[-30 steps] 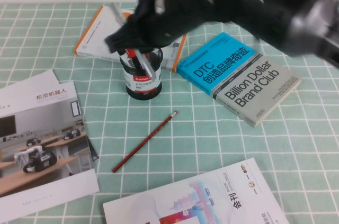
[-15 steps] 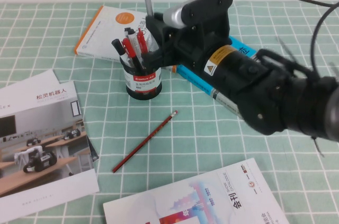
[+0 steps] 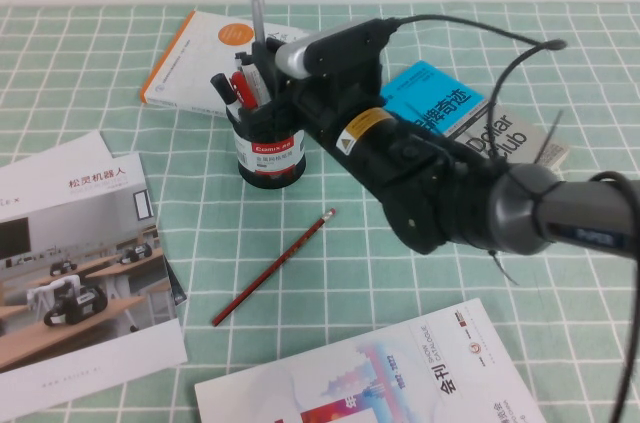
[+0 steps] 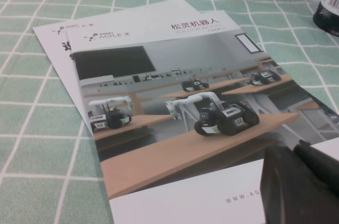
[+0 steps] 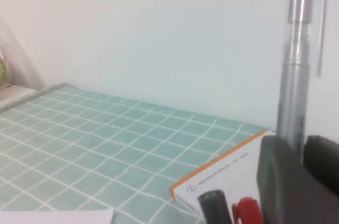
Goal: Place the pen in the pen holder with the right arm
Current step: Place the pen onto the pen holder
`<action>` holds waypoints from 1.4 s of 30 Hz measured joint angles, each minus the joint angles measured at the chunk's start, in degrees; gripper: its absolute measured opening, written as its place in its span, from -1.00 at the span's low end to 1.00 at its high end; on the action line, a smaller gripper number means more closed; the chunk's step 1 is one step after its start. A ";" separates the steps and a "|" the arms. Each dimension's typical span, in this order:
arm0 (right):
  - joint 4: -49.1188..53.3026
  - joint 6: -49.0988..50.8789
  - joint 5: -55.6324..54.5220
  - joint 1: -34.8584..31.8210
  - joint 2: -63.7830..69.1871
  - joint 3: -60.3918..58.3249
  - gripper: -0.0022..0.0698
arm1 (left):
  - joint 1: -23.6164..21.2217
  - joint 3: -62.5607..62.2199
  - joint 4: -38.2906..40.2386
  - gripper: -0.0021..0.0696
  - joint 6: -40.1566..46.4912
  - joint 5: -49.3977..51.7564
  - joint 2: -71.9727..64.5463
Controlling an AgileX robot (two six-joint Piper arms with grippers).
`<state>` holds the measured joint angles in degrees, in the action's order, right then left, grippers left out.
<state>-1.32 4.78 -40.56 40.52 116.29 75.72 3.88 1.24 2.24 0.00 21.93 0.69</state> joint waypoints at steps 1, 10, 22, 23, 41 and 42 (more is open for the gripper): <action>0.00 0.00 0.10 0.00 0.64 0.52 -0.84 | 0.00 0.00 0.00 -0.96 0.00 0.00 0.00; -1.11 0.00 0.73 -0.34 4.05 1.99 -0.84 | 0.00 0.00 0.00 -0.96 0.00 0.00 0.00; -1.50 0.00 1.23 -0.80 5.38 4.66 -0.85 | 0.00 0.00 0.00 -0.96 0.00 0.00 0.00; -1.50 0.00 1.23 -0.92 5.38 4.66 -0.85 | 0.00 0.00 0.00 -0.96 0.00 0.00 0.00; -0.13 0.00 -0.40 -1.03 7.76 7.57 -0.85 | 0.00 0.00 0.00 -0.96 0.00 0.00 0.00; 0.11 0.00 -0.02 -1.03 7.87 7.65 -0.85 | 0.00 0.00 0.00 -0.96 0.00 0.00 0.00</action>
<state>-1.21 4.78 -40.58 39.49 124.16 83.37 3.88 1.24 2.24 0.00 21.93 0.69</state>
